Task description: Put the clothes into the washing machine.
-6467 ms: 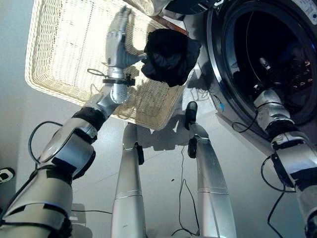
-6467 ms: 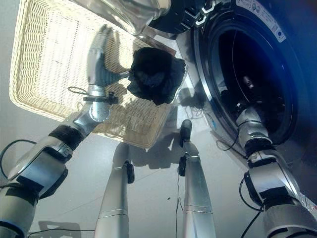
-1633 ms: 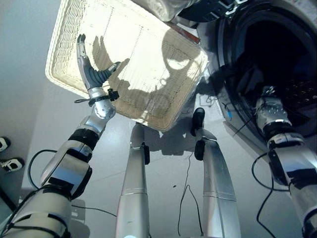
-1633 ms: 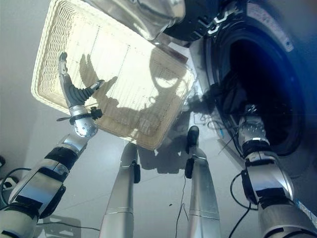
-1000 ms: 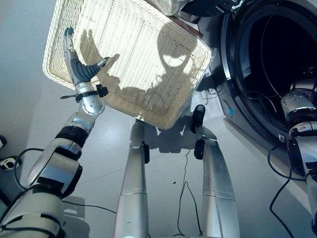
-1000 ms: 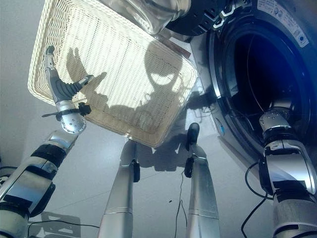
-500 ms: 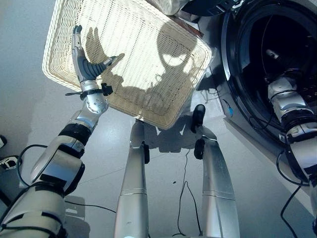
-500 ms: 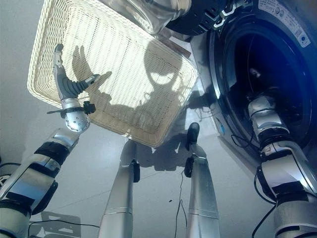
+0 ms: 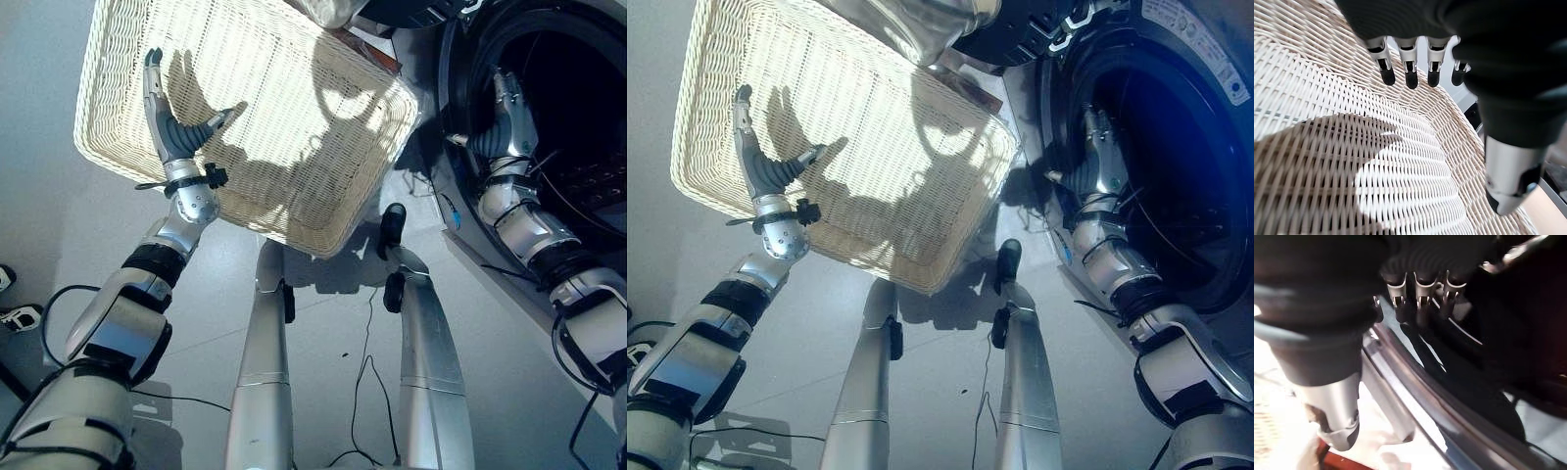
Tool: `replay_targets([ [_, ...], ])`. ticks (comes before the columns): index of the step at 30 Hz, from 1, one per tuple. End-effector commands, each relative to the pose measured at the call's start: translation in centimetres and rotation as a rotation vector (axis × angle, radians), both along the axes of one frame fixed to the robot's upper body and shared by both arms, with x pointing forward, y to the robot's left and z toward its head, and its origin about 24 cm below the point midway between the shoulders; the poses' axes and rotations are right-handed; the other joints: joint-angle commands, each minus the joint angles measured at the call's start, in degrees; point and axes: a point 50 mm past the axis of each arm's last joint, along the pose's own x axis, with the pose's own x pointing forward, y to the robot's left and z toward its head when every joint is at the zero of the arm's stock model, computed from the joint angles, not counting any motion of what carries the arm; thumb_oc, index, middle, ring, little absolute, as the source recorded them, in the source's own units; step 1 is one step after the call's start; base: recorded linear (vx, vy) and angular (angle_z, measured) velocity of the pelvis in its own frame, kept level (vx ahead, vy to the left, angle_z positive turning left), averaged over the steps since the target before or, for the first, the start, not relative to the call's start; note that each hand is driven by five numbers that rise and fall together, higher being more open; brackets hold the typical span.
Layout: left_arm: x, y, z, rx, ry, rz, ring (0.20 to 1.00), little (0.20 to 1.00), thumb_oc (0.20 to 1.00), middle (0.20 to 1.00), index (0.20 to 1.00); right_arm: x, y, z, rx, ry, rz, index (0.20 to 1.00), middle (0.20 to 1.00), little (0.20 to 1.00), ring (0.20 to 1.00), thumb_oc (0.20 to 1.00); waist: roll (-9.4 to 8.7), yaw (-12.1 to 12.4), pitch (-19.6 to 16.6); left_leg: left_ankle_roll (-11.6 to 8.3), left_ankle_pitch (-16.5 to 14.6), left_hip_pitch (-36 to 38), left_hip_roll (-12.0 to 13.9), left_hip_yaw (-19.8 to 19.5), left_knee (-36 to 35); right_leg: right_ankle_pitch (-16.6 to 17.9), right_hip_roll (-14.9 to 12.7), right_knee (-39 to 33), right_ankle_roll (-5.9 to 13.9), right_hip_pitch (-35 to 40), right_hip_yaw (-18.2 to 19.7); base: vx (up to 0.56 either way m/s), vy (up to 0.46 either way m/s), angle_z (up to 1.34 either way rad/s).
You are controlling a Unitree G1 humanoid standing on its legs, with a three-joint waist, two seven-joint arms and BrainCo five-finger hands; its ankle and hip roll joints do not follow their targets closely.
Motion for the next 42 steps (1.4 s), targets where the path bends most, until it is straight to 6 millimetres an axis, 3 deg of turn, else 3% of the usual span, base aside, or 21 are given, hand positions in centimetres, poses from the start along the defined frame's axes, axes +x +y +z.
replay_targets([
  [1, -0.3, -0.2, -1.1, -0.044, -0.01, 0.0, 1.0, 1.0, 1.0, 1.0, 1.0, -1.4, 1.6, -3.9, -0.038, 0.04, 0.113, 1.0, 1.0, 1.0, 1.0, 1.0, -1.49, -0.6, -0.4, 4.5, -10.8, 4.9, -4.5, 5.3, 9.4, 9.2, 6.8, -14.0, 2.25, 8.7, -1.1, -0.01, 0.047, 0.0],
  [3, -0.6, -0.2, -2.5, -0.057, 0.026, -0.001, 1.0, 1.0, 1.0, 1.0, 1.0, -1.9, 1.8, -5.4, -0.045, 0.087, 0.13, 1.0, 1.0, 1.0, 1.0, 1.0, -1.59, -0.8, -0.4, 4.5, -10.8, 6.8, -4.3, 5.8, 9.2, 9.2, 6.9, -14.1, 2.23, 10.2, -0.9, -0.02, 0.048, 0.0],
  [7, -1.2, 0.5, -6.9, -0.081, 0.196, -0.035, 1.0, 1.0, 1.0, 1.0, 1.0, -3.6, 2.1, -11.0, -0.012, 0.26, 0.176, 1.0, 1.0, 1.0, 1.0, 1.0, -2.13, -1.1, -0.4, 4.5, -10.9, 14.9, -4.4, 6.3, 7.0, 9.5, 6.4, -16.4, 2.46, 17.9, -0.8, -0.04, 0.022, -0.1],
  [11, -2.9, 0.7, -13.2, -0.114, 0.462, -0.15, 1.0, 1.0, 1.0, 1.0, 1.0, -5.5, 2.0, -16.0, 0.005, 0.453, 0.199, 1.0, 1.0, 1.0, 1.0, 1.0, -2.01, -0.2, -0.4, 4.45, -10.4, 25.8, -4.1, 6.2, 2.4, 9.9, 5.1, -20.3, 3.11, 28.5, -1.6, -0.03, -0.02, -0.18],
  [12, -3.6, 0.6, -15.0, -0.105, 0.531, -0.165, 1.0, 1.0, 1.0, 1.0, 1.0, -6.0, 1.8, -17.2, 0.014, 0.503, 0.206, 1.0, 1.0, 1.0, 1.0, 1.0, -1.84, 0.2, -0.4, 4.46, -10.3, 28.8, -4.0, 6.2, 1.3, 9.9, 4.7, -21.2, 3.28, 31.3, -2.0, 0.0, -0.031, -0.12],
  [13, -5.0, 0.4, -18.0, -0.117, 0.65, -0.202, 1.0, 1.0, 1.0, 1.0, 1.0, -7.0, 1.5, -19.2, 0.024, 0.587, 0.204, 1.0, 1.0, 1.0, 1.0, 1.0, -1.47, 0.9, -0.4, 4.46, -10.6, 34.5, -4.0, 6.1, -0.5, 9.5, 4.1, -22.6, 3.54, 37.0, -2.1, 0.0, 0.0, 0.0],
  [14, -5.1, 0.4, -18.2, -0.115, 0.659, -0.203, 1.0, 1.0, 1.0, 1.0, 1.0, -7.1, 1.4, -19.3, 0.025, 0.593, 0.204, 1.0, 1.0, 1.0, 1.0, 1.0, -1.43, 1.0, -0.4, 4.47, -10.3, 34.8, -4.0, 6.0, -0.8, 9.7, 4.0, -22.9, 3.57, 37.3, -2.2, 0.01, -0.025, 0.09],
  [17, -7.8, 0.1, -22.6, -0.134, 0.842, -0.241, 1.0, 1.0, 1.0, 1.0, 1.0, -9.1, 0.9, -22.6, 0.098, 0.726, 0.18, 1.0, 1.0, 1.0, 1.0, 1.0, -1.08, 1.9, -0.9, 4.38, -10.5, 43.5, -3.9, 5.8, -3.8, 9.5, 2.8, -25.7, 4.15, 46.5, -2.1, 0.07, -0.009, 0.13],
  [21, -12.0, 0.1, -27.6, -0.137, 1.102, -0.289, 1.0, 1.0, 1.0, 1.0, 1.0, -12.5, 0.0, -26.6, 0.224, 0.907, 0.152, 1.0, 1.0, 1.0, 1.0, 1.0, -0.94, 2.4, -6.9, 4.0, -10.4, 51.0, -3.4, 6.2, -8.4, 9.2, 1.7, -30.0, 4.67, 55.1, -2.6, 0.14, 0.003, 0.06],
  [24, -14.7, 0.3, -30.1, -0.146, 1.257, -0.318, 1.0, 1.0, 1.0, 1.0, 1.0, -14.5, -0.3, -28.7, 0.291, 1.021, 0.128, 1.0, 1.0, 1.0, 1.0, 1.0, -1.11, 2.3, -10.7, 4.02, -10.4, 55.1, -3.0, 6.2, -10.2, 9.0, 1.6, -31.6, 4.71, 59.7, -2.7, 0.2, -0.016, 0.09],
  [28, -19.1, 1.2, -33.2, -0.28, 1.469, -0.341, 1.0, 1.0, 1.0, 1.0, 1.0, -18.7, -1.5, -33.0, 0.568, 1.31, 0.008, 1.0, 1.0, 1.0, 1.0, 1.0, -1.32, 2.7, -16.8, 4.18, -10.8, 60.2, -2.3, 6.3, -11.9, 8.5, 1.6, -33.2, 4.7, 65.2, -2.9, 0.21, -0.015, 0.07],
  [29, -19.2, 1.2, -33.3, -0.282, 1.476, -0.342, 1.0, 1.0, 1.0, 1.0, 1.0, -18.9, -1.6, -33.1, 0.584, 1.319, 0.0, 1.0, 1.0, 1.0, 1.0, 1.0, -1.33, 2.7, -16.9, 4.18, -10.9, 60.4, -2.3, 6.3, -11.9, 8.4, 1.6, -33.3, 4.7, 65.5, -3.0, 0.21, -0.014, 0.04],
  [30, -20.9, 1.3, -34.3, -0.311, 1.562, -0.344, 1.0, 1.0, 1.0, 1.0, 1.0, -21.3, -2.1, -35.0, 0.7, 1.461, -0.086, 1.0, 1.0, 1.0, 1.0, 1.0, -1.42, 3.0, -18.9, 4.21, -11.1, 61.6, -2.2, 6.4, -12.3, 8.4, 1.5, -34.1, 4.71, 67.1, -3.3, 0.12, -0.012, 0.02],
  [31, -21.1, 1.3, -34.4, -0.313, 1.569, -0.343, 1.0, 1.0, 1.0, 1.0, 1.0, -21.6, -2.2, -35.2, 0.709, 1.472, -0.094, 1.0, 1.0, 1.0, 1.0, 1.0, -1.42, 3.1, -19.0, 4.2, -11.2, 61.7, -2.2, 6.5, -12.3, 8.4, 1.5, -34.2, 4.71, 67.3, -3.3, 0.2, -0.017, 0.04],
  [32, -22.6, 1.4, -35.4, -0.336, 1.66, -0.334, 1.0, 1.0, 1.0, 1.0, 1.0, -23.8, -2.4, -36.5, 0.804, 1.573, -0.173, 1.0, 1.0, 1.0, 1.0, 1.0, -1.4, 3.3, -20.5, 4.24, -11.4, 62.8, -2.1, 6.6, -12.6, 8.4, 1.5, -34.9, 4.64, 68.6, -3.5, 0.14, -0.01, 0.04],
  [38, -26.5, 1.8, -37.4, -0.467, 1.877, -0.272, 1.0, 1.0, 1.0, 1.0, 1.0, -29.1, -2.7, -38.8, 1.079, 1.809, -0.404, 1.0, 1.0, 1.0, 1.0, 1.0, -1.09, 3.6, -23.8, 4.3, -12.6, 66.4, -1.7, 7.5, -13.0, 7.9, 1.3, -36.5, 4.17, 72.7, -3.3, 0.14, 0.006, 0.01],
  [42, -27.3, 1.6, -37.7, -0.471, 1.908, -0.264, 1.0, 1.0, 1.0, 1.0, 1.0, -30.9, -2.6, -39.2, 1.164, 1.867, -0.472, 1.0, 1.0, 1.0, 1.0, 1.0, -0.7, 3.4, -25.2, 4.34, -13.2, 67.7, -1.5, 8.0, -13.2, 7.5, 1.3, -36.9, 3.95, 73.9, -2.9, 0.11, 0.015, -0.03],
])
